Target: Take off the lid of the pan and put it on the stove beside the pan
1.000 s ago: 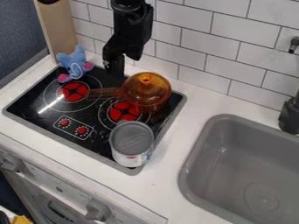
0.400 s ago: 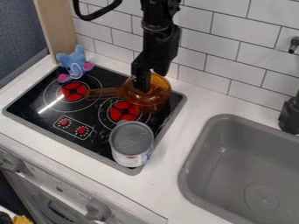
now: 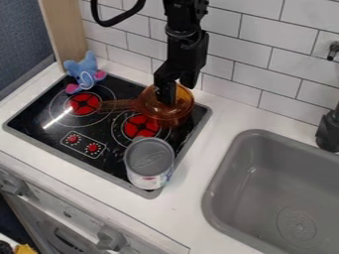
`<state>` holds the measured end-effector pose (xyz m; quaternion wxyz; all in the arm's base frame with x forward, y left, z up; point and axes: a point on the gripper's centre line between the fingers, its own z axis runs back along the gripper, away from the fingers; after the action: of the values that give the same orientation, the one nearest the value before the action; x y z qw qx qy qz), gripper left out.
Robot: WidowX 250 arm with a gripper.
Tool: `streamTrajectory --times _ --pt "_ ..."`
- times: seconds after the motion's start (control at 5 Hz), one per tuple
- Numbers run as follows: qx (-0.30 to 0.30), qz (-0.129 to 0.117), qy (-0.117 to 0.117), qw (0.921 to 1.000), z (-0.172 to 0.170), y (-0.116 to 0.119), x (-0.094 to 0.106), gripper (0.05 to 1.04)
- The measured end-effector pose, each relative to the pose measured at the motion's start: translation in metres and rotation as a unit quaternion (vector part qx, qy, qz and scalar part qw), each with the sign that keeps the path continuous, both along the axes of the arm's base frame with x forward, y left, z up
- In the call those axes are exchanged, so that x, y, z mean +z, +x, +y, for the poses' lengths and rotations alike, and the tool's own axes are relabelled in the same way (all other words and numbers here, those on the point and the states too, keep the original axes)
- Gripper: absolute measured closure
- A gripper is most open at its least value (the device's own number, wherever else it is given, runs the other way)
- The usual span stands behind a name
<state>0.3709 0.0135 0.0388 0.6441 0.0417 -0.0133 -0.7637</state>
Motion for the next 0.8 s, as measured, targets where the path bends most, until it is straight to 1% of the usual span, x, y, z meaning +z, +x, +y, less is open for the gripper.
streamTrajectory --times 0.2,0.4,0.6,0.8 --pt "0.001 -0.001 0.004 1.0 0.0018 0.0002 0.0001 0.408" --pt "-0.002 -0.006 -0.004 1.0 0.0025 -0.0023 0.0001 0.69" --pt "-0.008 -0.006 -0.003 0.9999 0.0024 -0.0032 0.0002 0.729" --pt "-0.006 -0.007 -0.006 0.9999 0.0048 -0.0046 0.0018 0.729"
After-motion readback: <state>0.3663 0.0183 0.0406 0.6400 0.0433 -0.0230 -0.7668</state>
